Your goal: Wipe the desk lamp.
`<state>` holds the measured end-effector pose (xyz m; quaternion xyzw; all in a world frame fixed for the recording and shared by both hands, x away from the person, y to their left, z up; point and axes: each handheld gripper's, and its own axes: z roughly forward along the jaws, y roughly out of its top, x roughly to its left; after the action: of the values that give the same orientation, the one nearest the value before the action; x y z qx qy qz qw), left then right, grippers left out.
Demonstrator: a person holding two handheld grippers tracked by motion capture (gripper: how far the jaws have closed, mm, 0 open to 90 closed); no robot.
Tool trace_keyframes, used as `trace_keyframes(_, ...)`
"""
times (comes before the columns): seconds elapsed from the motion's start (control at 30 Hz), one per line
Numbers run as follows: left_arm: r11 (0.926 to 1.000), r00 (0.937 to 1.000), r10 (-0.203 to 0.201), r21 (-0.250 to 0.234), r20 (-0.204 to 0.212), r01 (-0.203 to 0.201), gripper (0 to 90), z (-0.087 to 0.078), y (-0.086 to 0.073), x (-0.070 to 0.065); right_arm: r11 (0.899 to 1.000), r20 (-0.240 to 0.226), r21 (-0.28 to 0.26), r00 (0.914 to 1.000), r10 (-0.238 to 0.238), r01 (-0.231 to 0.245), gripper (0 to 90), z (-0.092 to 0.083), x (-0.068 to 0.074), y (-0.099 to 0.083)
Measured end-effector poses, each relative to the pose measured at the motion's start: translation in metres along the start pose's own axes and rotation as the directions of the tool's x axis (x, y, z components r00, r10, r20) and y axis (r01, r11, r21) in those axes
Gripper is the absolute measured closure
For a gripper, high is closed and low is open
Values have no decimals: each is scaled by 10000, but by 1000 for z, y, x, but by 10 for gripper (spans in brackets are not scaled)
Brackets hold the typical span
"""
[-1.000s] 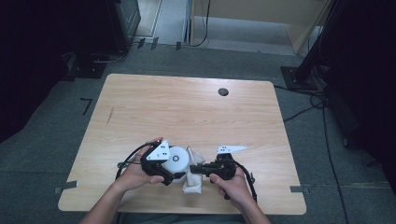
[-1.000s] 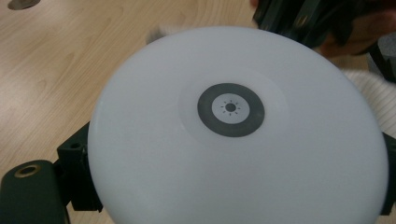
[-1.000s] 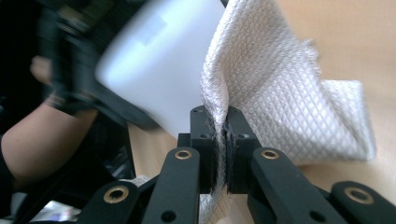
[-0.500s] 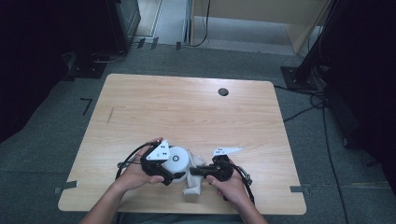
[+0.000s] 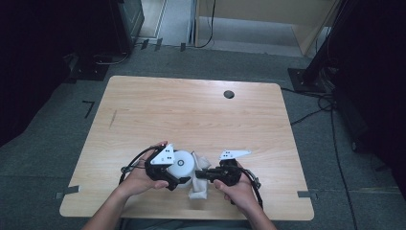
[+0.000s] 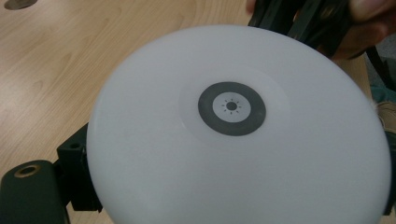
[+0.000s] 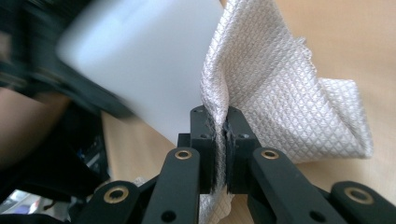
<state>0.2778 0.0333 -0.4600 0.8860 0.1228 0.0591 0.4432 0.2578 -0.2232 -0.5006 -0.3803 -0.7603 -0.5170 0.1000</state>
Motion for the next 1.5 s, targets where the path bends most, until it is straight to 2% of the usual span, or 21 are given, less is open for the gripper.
trace_keyframes(0.07, 10000, 10000, -10, 12, -9, 10, 87, 0, 0, 0, 9968, 264, 551, 9981, 564, -578, 847, 10, -9, -9)
trace_keyframes(0.13, 10000, 10000, -50, 47, -54, 50, 86, 0, 1, 0, 9948, 393, 712, 9967, 704, -731, 846, 13, -12, -12)
trace_keyframes(0.43, 9984, 9975, -458, -341, -530, 441, 0, -9, 5, -8, 9971, 924, 682, 9954, 267, -331, 841, 9, -13, -11)
trace_keyframes(0.53, 9921, 9885, -1099, -724, -1040, 1027, 0, -14, 4, -16, 9975, 1034, 588, 9941, 328, -390, 841, 6, -15, -11)
trace_keyframes(0.57, 9865, 9808, -1486, -875, -1261, 1383, 0, -13, 1, -21, 9976, 1059, 588, 9939, 308, -372, 841, 5, -16, -11)
trace_keyframes(0.63, 9801, 9612, -1909, -926, -1993, 1755, 0, -9, -3, -33, 9978, 1113, 529, 9932, 336, -397, 841, 3, -18, -11)
trace_keyframes(0.7, 9727, 9350, -2305, -901, -2694, 2139, 0, -4, -5, -43, 9979, 1181, 507, 9924, 343, -406, 841, 3, -18, -10)
trace_keyframes(0.73, 9644, 9072, -2645, -855, -3270, 2503, 0, -1, -5, -47, 9980, 1211, 471, 9920, 360, -420, 841, 2, -19, -10)
trace_keyframes(0.77, 9549, 8708, -2930, -760, -3947, 2869, 0, 3, -6, -51, 9982, 1229, 450, 9918, 349, -407, 841, 2, -19, -10)
trace_keyframes(0.83, 9402, 8262, -3240, -601, -4608, 3351, 0, 13, -7, -59, 9982, 1257, 459, 9915, 321, -382, 841, 2, -18, -10)
trace_keyframes(0.9, 9395, 8216, -3253, -617, -4682, 3369, 0, 15, -7, -61, 9983, 1265, 459, 9915, 311, -371, 841, 2, -18, -10)
trace_keyframes(0.93, 9323, 7860, -3422, -818, -5148, 3523, 0, 20, -7, -66, 9985, 1278, 441, 9915, 261, -320, 841, 2, -19, -10)
trace_keyframes(0.97, 9241, 7733, -3645, -989, -5189, 3692, 0, 21, -7, -66, 9986, 1290, 440, 9914, 235, -294, 841, 2, -19, -10)
trace_keyframes(1.03, 9129, 7567, -3927, -1223, -5227, 3893, 0, 22, -8, -65, 9986, 1307, 425, 9911, 244, -302, 841, 2, -19, -10)
trace_keyframes(1.1, 9134, 7579, -3927, -1251, -5209, 3873, 39, 23, -8, -65, 9986, 1323, 422, 9909, 261, -319, 841, 2, -19, -10)
trace_keyframes(1.13, 9130, 7522, -3942, -1314, -5281, 3862, 50, 25, -8, -65, 9986, 1313, 421, 9910, 272, -329, 841, 3, -20, -10)
trace_keyframes(1.2, 9145, 7522, -3932, -1401, -5288, 3795, 75, 28, -7, -66, 9984, 1303, 453, 9911, 264, -325, 841, 3, -20, -10)
trace_keyframes(1.3, 9185, 7608, -3853, -1378, -5221, 3706, 82, 29, -7, -64, 9984, 1306, 461, 9911, 256, -319, 841, 3, -19, -10)
trace_keyframes(1.4, 9313, 7912, -3567, -1216, -4967, 3435, 84, 28, -8, -60, 9987, 1362, 416, 9904, 234, -293, 841, 2, -20, -10)
trace_keyframes(1.43, 9392, 8115, -3380, -1154, -4768, 3234, 85, 27, -8, -57, 9986, 1370, 420, 9902, 254, -314, 841, 2, -20, -10)
trace_keyframes(1.5, 9502, 8346, -3085, -1083, -4564, 2921, 85, 26, -10, -50, 9985, 1365, 436, 9903, 269, -331, 841, 1, -20, -10)
